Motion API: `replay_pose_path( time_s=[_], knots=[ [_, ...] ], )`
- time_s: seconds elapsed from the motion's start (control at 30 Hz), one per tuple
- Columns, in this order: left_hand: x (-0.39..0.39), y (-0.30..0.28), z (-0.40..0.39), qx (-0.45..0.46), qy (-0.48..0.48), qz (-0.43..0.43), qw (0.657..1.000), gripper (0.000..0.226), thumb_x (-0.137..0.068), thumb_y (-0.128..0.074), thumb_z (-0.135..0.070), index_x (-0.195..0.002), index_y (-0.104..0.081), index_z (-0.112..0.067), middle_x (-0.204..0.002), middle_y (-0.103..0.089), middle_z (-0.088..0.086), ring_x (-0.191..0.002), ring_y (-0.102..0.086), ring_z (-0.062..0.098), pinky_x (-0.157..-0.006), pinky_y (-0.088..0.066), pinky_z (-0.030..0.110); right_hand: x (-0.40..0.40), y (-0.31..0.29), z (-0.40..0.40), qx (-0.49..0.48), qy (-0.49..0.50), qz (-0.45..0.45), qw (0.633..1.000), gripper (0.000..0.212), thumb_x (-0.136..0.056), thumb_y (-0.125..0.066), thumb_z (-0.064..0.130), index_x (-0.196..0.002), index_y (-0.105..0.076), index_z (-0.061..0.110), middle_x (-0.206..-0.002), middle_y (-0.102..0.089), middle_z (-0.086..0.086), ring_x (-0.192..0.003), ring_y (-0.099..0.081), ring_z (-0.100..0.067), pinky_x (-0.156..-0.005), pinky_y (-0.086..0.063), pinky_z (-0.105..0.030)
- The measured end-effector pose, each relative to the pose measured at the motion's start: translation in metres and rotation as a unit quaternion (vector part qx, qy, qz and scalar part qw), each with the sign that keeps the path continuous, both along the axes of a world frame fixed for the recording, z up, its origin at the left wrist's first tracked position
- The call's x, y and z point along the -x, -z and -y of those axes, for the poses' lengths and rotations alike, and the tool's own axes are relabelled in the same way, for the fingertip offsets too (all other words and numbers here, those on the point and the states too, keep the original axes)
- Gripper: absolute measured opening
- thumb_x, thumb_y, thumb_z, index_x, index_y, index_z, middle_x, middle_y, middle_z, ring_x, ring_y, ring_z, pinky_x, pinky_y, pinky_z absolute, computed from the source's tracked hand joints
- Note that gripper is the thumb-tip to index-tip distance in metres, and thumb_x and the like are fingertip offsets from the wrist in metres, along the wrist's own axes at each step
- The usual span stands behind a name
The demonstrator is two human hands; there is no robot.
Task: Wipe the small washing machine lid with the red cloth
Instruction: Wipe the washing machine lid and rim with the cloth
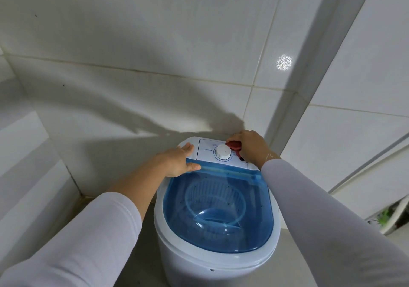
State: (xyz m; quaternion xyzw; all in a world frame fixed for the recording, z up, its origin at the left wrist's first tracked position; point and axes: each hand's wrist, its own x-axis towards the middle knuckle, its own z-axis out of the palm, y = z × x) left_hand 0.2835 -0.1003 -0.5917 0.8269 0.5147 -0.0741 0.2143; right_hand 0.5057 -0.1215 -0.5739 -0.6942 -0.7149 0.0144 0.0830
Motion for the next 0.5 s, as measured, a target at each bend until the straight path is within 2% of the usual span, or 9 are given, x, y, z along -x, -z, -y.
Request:
replay_pose_path(
  time_s=[0.33,0.5],
  knots=[
    [0.001,0.001,0.003,0.008,0.005,0.03,1.0,0.08,-0.095,-0.04,-0.05,-0.153,0.006,-0.02,-0.161,0.01,-0.003,-0.149,0.001,0.02,-0.122,-0.008,0.039,0.017,0.007,0.035,0.006,0.092,-0.001,0.996,0.041,-0.085,-0.048,0.002,-0.114,-0.065,0.026,-0.116,-0.066,-0.008,-0.107,-0.055,-0.031,-0.09,-0.049,-0.034],
    [0.002,0.005,0.0,0.013,0.007,0.031,0.999,0.081,-0.095,-0.039,-0.051,-0.153,0.007,-0.019,-0.161,0.011,-0.003,-0.149,0.004,0.02,-0.122,-0.007,0.038,0.028,0.004,0.046,0.026,0.094,0.011,0.995,0.04,-0.086,-0.05,0.006,-0.121,-0.06,0.023,-0.12,-0.064,-0.007,-0.11,-0.056,-0.029,-0.087,-0.048,-0.032]
  ],
)
